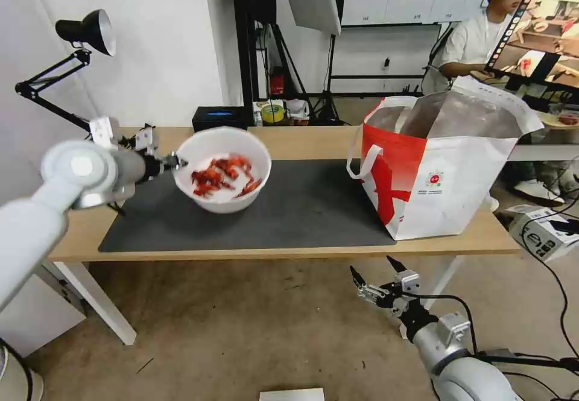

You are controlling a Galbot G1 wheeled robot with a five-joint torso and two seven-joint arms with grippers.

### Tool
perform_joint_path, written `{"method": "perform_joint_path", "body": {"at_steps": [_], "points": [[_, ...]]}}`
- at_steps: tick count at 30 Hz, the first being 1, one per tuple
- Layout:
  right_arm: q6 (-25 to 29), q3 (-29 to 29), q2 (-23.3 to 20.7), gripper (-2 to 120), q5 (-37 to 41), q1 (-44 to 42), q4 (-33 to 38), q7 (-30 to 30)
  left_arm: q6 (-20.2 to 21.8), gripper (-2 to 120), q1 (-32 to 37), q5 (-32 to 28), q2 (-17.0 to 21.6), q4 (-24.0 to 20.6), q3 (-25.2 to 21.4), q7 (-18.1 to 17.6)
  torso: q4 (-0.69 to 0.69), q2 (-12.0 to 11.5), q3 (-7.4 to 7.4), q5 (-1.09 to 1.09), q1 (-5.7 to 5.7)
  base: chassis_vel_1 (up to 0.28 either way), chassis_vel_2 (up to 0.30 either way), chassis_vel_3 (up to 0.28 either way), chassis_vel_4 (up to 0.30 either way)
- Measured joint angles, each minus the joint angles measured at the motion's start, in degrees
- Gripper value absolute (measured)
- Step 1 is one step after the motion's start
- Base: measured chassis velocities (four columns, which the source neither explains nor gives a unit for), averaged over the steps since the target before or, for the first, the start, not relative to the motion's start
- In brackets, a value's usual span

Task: Pick up the trash from the table and place it into the takeout bag.

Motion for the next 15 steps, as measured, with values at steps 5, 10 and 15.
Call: {"method": "perform_joint_path", "body": {"at_steps": [5,10,15], "points": [[0.0,0.0,0.0,100,0.0,0.0,0.0,0.0,-0.5,0,-5.3,-2.8,-2.0,-0.1,3.6,-1.7,-0.01,0.0,0.00,0.01,0.00,0.000,0.000,0.000,0.000],[0.0,0.0,0.0,100,0.0,0.0,0.0,0.0,-0.8,0,-15.2,-5.2,-7.1,1.2,10.7,-3.9,0.00,0.0,0.01,-0.01,0.00,0.000,0.000,0.000,0.000],[0.0,0.0,0.0,100,0.0,0.0,0.0,0.0,-1.1,0,-25.2,-6.9,-13.9,5.2,16.7,-5.5,-0.03,0.0,0.00,0.02,0.00,0.000,0.000,0.000,0.000]]}}
